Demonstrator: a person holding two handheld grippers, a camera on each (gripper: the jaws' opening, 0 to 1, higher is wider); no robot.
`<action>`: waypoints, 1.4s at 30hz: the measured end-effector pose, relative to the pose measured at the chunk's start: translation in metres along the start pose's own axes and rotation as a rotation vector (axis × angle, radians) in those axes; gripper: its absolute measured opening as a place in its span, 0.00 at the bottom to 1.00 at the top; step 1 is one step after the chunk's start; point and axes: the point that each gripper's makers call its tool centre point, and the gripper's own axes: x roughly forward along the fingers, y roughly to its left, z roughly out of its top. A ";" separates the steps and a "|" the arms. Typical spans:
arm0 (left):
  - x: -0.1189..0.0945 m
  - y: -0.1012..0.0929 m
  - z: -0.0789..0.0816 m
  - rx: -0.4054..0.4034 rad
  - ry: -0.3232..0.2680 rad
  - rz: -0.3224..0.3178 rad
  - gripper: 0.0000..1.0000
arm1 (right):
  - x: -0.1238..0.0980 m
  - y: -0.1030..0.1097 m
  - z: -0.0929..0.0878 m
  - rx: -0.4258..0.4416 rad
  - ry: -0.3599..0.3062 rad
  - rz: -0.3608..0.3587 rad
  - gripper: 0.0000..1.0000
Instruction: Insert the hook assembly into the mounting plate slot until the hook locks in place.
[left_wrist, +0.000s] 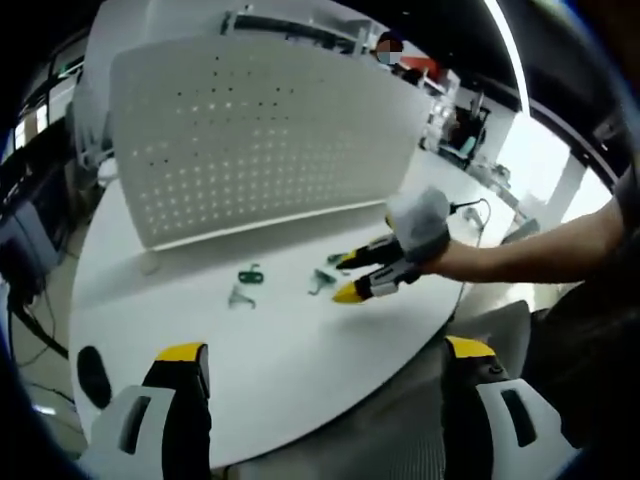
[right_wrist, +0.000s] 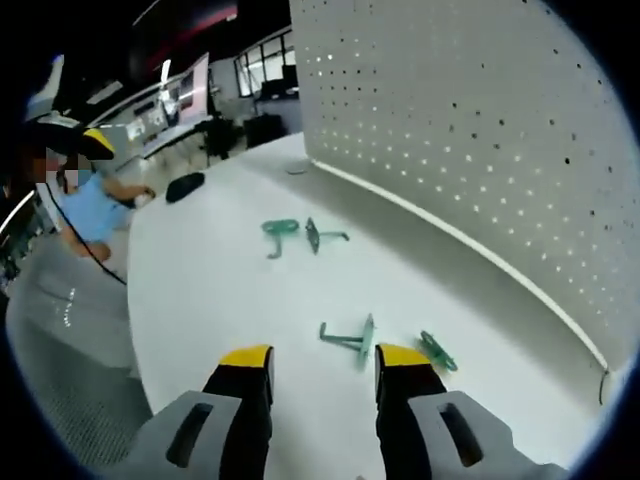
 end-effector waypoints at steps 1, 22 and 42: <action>0.000 0.001 0.000 0.001 0.001 0.001 0.98 | 0.002 -0.001 -0.001 0.000 0.006 0.001 0.38; 0.001 -0.001 -0.001 0.032 0.005 -0.011 1.00 | 0.021 -0.027 -0.014 -0.012 0.069 -0.036 0.16; 0.002 0.001 -0.003 0.020 0.000 0.000 1.00 | 0.011 -0.039 -0.021 0.111 0.053 -0.064 0.01</action>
